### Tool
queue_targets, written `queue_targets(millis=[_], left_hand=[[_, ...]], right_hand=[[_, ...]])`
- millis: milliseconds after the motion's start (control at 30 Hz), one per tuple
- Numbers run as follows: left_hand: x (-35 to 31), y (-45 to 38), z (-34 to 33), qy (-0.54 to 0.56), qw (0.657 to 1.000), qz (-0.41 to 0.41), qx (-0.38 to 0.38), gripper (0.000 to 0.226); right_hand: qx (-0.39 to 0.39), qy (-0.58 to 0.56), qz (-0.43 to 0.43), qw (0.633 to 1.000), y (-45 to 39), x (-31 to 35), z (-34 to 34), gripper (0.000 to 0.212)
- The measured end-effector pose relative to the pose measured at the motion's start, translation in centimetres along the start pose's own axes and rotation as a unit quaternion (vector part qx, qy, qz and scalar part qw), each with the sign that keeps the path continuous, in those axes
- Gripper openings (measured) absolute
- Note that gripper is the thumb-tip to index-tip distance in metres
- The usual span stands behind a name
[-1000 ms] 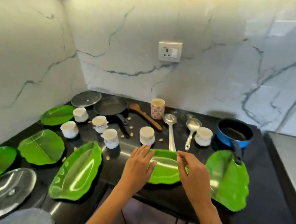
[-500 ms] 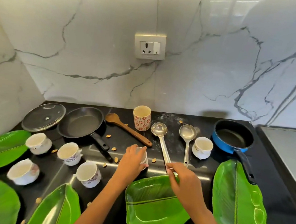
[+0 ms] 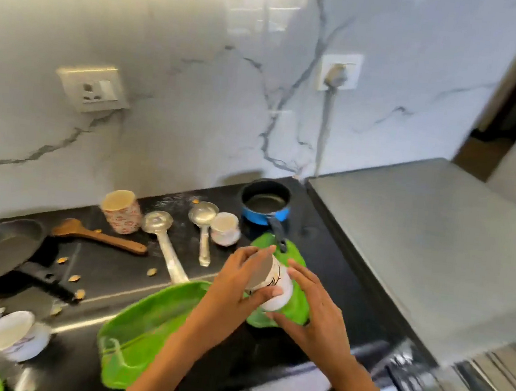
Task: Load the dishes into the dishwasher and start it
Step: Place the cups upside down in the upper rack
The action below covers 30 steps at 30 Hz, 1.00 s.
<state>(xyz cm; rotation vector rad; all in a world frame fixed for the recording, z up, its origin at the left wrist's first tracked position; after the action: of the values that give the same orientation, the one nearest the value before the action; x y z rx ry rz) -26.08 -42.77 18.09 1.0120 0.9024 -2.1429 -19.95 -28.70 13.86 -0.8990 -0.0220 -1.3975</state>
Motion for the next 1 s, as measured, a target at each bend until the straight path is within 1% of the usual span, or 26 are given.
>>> queue_targets(millis=[67, 100, 167, 267, 367, 400, 467, 500, 533, 567, 600, 633, 667, 700, 767, 833, 900, 1000], left_hand=[[-3.0, -0.3, -5.9, 0.057, 0.998, -0.012, 0.039, 0.056], [-4.5, -0.3, -9.0, 0.086, 0.994, -0.012, 0.06, 0.056], [-6.8, 0.0, -15.1, 0.14, 0.984, -0.014, 0.107, 0.053], [-9.3, 1.3, -25.0, 0.21, 0.956, -0.002, 0.203, 0.047], [-9.9, 2.8, -33.2, 0.249, 0.925, 0.03, 0.287, 0.044], [-9.7, 3.3, -35.6, 0.253, 0.917, 0.033, 0.306, 0.045], [-8.3, 3.9, -39.5, 0.254, 0.911, 0.035, 0.322, 0.043], [-6.9, 4.2, -41.4, 0.233, 0.919, 0.025, 0.318, 0.041], [-5.1, 4.3, -43.0, 0.183, 0.936, -0.005, 0.302, 0.042], [-3.1, 4.5, -44.4, 0.09, 0.954, -0.057, 0.281, 0.047], [-0.8, 4.7, -45.8, -0.014, 0.957, -0.113, 0.265, 0.052], [1.2, 4.9, -46.9, -0.103, 0.947, -0.151, 0.264, 0.057], [3.3, 5.3, -48.1, -0.16, 0.932, -0.167, 0.278, 0.059], [5.1, 6.0, -49.1, -0.193, 0.918, -0.178, 0.297, 0.061], [8.4, 7.2, -50.7, -0.223, 0.894, -0.202, 0.332, 0.059], [10.7, 7.8, -51.6, -0.237, 0.878, -0.217, 0.356, 0.057], [12.2, 8.0, -51.9, -0.245, 0.871, -0.219, 0.366, 0.058], [13.2, 8.1, -52.0, -0.238, 0.871, -0.219, 0.369, 0.057]], right_hand=[[-0.017, -0.025, -0.018, 0.999, 3.6, -2.8, 4.9, 0.062], [-0.027, -0.018, -0.025, 0.999, 5.8, -4.3, 7.3, 0.061], [-0.032, 0.009, -0.052, 0.998, 10.2, -7.2, 11.7, 0.065], [-0.036, 0.061, -0.088, 0.994, 17.7, -10.8, 17.2, 0.072], [-0.034, 0.12, -0.114, 0.986, 24.0, -14.2, 20.2, 0.074], [-0.033, 0.128, -0.13, 0.983, 26.0, -15.4, 20.7, 0.072], [-0.033, 0.145, -0.165, 0.975, 29.4, -18.2, 21.1, 0.069], [-0.036, 0.156, -0.187, 0.969, 31.0, -20.0, 21.0, 0.069], [-0.04, 0.167, -0.209, 0.963, 32.4, -21.8, 20.8, 0.069], [-0.042, 0.178, -0.225, 0.957, 33.6, -23.5, 20.3, 0.07], [-0.043, 0.192, -0.239, 0.951, 34.6, -25.3, 19.8, 0.07], [-0.044, 0.207, -0.25, 0.945, 35.3, -26.7, 19.4, 0.07], [-0.043, 0.217, -0.261, 0.94, 35.9, -28.2, 18.6, 0.07], [-0.039, 0.225, -0.268, 0.936, 36.5, -29.6, 17.8, 0.07], [-0.023, 0.234, -0.273, 0.933, 37.0, -32.1, 15.8, 0.071], [-0.003, 0.236, -0.28, 0.93, 37.0, -34.2, 14.2, 0.072], [0.017, 0.228, -0.285, 0.931, 36.5, -36.0, 12.8, 0.072], [0.053, 0.189, -0.303, 0.932, 35.0, -38.4, 11.1, 0.07]])
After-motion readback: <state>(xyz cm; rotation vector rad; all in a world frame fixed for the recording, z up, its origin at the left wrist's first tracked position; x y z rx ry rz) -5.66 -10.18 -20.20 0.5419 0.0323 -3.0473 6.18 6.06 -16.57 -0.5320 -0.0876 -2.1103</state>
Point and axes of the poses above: each hand's wrist, its own y-axis away from the middle knuckle, its own z-axis out of the back of the hand, x = y × z, the point moved 5 cm from there along -y, towards the middle knuckle, and after that the axes turned 12 degrees about y, right-handed, at the moved point
